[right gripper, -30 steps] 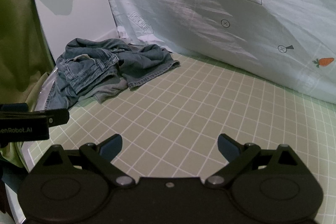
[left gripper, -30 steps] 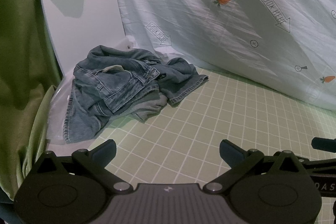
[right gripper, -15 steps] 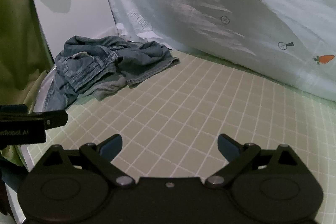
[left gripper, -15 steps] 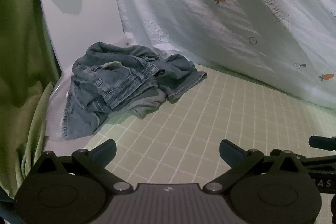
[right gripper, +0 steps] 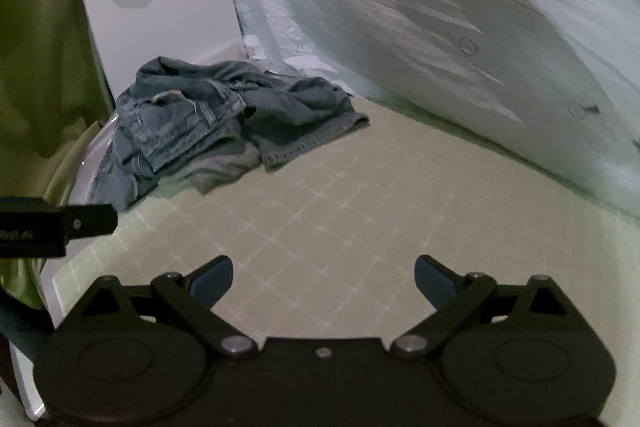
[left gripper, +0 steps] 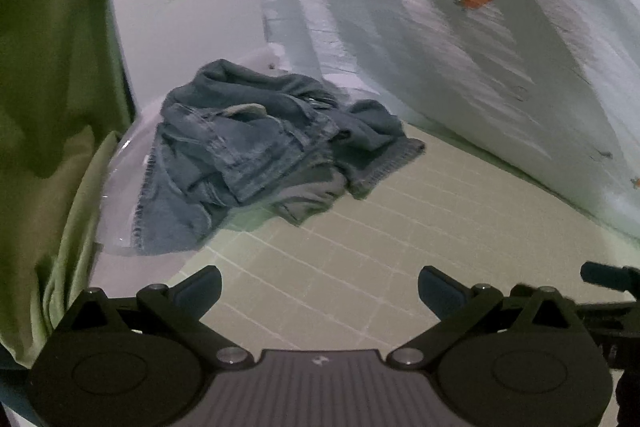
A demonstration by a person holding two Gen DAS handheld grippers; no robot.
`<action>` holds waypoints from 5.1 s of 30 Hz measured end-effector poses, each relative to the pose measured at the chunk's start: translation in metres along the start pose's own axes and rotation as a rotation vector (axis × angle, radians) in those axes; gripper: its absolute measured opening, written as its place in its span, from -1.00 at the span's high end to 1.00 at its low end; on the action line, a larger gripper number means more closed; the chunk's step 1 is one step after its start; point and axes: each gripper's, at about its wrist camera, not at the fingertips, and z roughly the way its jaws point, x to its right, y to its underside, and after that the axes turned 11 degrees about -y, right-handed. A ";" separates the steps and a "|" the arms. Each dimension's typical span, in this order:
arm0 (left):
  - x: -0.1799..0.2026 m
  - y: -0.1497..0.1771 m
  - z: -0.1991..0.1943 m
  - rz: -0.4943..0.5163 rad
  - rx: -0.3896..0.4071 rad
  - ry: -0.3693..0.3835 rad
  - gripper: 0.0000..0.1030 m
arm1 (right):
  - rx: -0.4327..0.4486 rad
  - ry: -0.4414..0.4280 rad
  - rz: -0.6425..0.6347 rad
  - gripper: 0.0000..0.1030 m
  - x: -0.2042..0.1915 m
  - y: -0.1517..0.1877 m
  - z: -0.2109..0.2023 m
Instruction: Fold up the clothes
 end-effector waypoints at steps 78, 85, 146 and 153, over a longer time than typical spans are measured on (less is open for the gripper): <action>0.135 0.052 -0.043 0.125 -0.275 0.214 -0.57 | 0.121 0.402 0.726 -0.56 0.237 0.155 -0.194; 0.093 0.042 -0.008 0.169 -0.304 0.216 -0.58 | 0.059 0.473 0.778 -0.75 0.188 0.164 -0.150; 0.462 0.066 0.048 0.265 -0.457 0.431 0.88 | 0.114 0.748 1.280 -0.45 0.431 0.288 -0.304; 0.478 0.006 0.048 0.164 -0.267 0.429 0.89 | 0.182 0.719 1.075 0.49 0.467 0.237 -0.286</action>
